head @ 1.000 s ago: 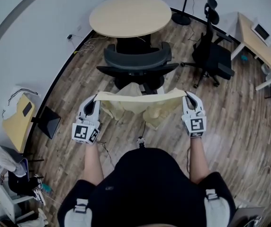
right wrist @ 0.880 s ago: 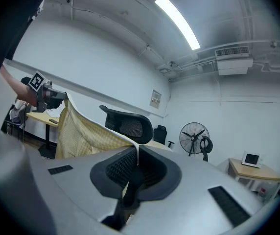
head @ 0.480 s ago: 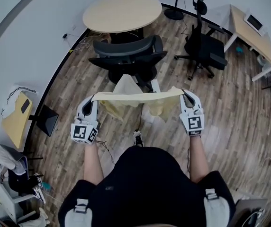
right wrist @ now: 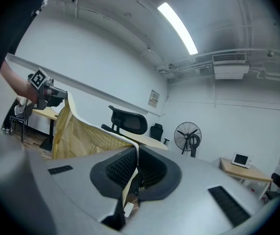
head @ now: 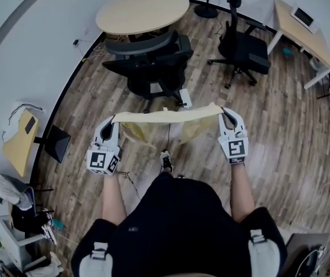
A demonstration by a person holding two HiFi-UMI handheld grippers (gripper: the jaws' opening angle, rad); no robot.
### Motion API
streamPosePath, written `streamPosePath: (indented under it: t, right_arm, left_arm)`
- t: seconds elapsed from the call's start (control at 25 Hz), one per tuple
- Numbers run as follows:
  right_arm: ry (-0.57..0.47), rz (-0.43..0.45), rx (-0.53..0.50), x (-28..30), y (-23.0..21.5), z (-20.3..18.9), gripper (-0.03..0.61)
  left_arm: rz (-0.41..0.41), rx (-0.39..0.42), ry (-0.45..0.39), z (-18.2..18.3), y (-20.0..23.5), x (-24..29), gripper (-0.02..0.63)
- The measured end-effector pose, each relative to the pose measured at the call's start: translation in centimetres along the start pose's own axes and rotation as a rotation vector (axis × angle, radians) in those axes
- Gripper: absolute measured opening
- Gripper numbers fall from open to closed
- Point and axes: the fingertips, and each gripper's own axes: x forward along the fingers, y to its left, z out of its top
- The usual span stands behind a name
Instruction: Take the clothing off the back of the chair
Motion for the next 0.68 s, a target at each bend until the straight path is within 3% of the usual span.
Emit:
streamPosePath:
  t: [0.68]
  right_arm:
    - [-0.006, -0.007, 0.006, -7.5, 0.5, -1.8, 0.003]
  left_arm:
    - [0.003, 0.009, 0.013, -0.1, -5.7, -5.4, 0.005]
